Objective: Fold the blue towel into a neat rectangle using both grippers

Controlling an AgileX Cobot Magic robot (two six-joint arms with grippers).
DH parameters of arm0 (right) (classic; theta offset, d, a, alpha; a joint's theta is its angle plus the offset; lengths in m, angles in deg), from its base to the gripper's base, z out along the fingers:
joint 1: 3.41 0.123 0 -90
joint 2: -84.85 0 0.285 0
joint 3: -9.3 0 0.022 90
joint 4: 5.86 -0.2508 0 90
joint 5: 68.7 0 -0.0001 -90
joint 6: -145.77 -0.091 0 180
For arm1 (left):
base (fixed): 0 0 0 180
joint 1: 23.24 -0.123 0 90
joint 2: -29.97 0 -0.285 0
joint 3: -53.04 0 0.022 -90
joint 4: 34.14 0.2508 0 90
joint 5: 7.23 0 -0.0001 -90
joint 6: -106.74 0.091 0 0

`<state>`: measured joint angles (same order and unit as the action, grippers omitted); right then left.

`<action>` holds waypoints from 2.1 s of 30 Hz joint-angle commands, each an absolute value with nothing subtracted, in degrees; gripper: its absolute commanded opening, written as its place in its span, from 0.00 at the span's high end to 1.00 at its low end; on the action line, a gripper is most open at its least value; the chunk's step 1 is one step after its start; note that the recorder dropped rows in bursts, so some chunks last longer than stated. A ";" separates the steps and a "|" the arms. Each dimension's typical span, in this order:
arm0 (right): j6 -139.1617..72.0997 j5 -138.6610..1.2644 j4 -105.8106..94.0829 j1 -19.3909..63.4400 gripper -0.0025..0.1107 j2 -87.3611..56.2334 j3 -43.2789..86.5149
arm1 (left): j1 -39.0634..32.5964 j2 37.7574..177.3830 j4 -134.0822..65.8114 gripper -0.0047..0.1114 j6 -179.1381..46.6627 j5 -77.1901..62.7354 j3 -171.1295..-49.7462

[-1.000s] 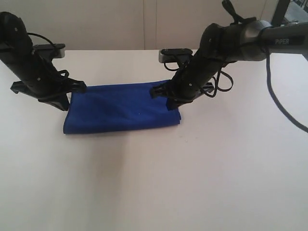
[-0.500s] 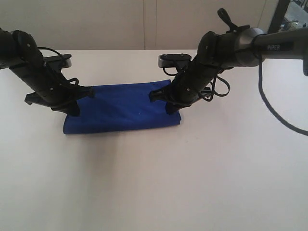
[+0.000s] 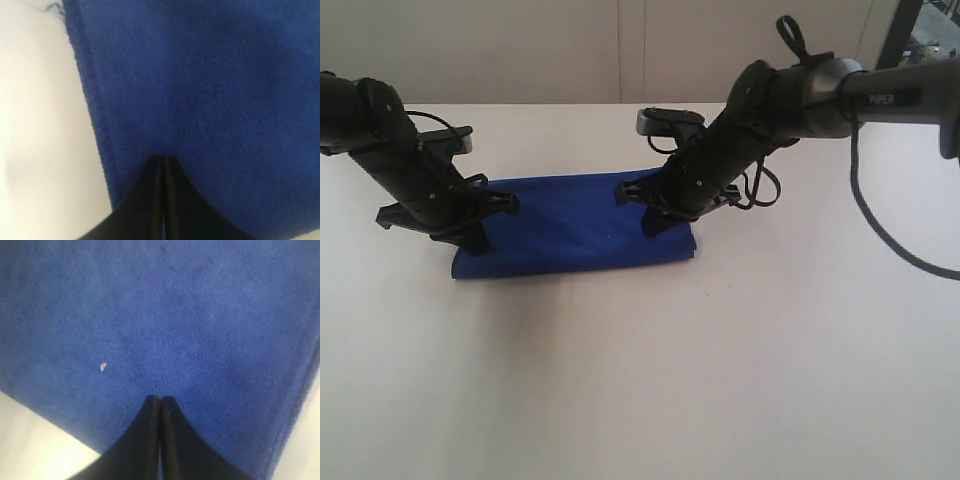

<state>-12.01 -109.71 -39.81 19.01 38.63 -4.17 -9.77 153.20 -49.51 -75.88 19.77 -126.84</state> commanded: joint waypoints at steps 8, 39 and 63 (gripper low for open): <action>-17.92 -109.40 -30.06 19.36 0.98 39.43 -4.21 | -9.82 153.31 -49.11 0.96 -75.89 20.27 -127.04; -26.64 -114.78 -17.19 19.36 0.98 39.54 -4.10 | -9.82 153.31 -49.11 0.96 -75.89 24.93 -127.04; -33.45 -130.39 -12.21 19.36 0.98 39.54 -4.01 | -6.94 153.31 -49.58 0.96 -75.88 28.87 -125.07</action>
